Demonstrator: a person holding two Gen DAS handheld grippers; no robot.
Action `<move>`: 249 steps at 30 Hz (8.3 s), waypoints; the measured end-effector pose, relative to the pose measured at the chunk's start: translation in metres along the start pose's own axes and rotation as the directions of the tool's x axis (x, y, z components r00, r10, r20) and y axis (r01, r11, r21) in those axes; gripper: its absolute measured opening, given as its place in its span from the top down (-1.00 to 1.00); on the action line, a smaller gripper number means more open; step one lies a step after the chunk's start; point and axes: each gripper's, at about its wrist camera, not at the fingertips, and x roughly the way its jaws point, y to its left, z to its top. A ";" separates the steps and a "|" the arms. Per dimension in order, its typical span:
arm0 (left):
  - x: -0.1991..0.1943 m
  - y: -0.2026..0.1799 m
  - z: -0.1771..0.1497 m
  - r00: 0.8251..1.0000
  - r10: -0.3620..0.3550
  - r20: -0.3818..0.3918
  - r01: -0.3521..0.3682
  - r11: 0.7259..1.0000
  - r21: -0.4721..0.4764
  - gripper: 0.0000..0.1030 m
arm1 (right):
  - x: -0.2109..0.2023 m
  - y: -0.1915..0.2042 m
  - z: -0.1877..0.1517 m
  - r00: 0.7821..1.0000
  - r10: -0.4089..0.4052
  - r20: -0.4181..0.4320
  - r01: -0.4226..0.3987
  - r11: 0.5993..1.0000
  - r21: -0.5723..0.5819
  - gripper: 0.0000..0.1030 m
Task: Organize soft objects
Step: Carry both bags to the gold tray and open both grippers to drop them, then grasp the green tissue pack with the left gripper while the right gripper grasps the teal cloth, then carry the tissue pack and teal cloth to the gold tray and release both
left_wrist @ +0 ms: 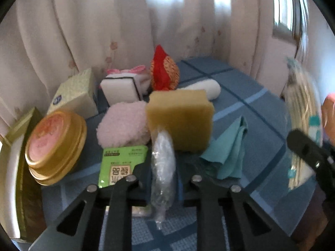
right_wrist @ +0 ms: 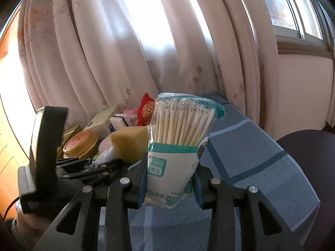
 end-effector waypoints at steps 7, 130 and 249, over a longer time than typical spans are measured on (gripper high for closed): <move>-0.041 0.038 -0.013 0.960 -0.177 0.216 0.210 0.967 -0.141 0.73 | -0.005 0.001 0.001 0.999 -0.007 0.038 0.007 1.000 0.007 0.25; -0.057 0.113 -0.029 0.874 0.439 0.206 -0.364 0.875 -0.320 -0.93 | 0.023 0.089 0.016 0.964 -0.077 0.255 0.102 0.991 -0.086 -0.46; -0.120 0.295 -0.045 0.808 0.573 0.135 -0.423 0.725 -0.543 0.06 | 0.096 0.317 0.025 0.902 0.432 0.019 -0.397 0.845 -0.359 0.78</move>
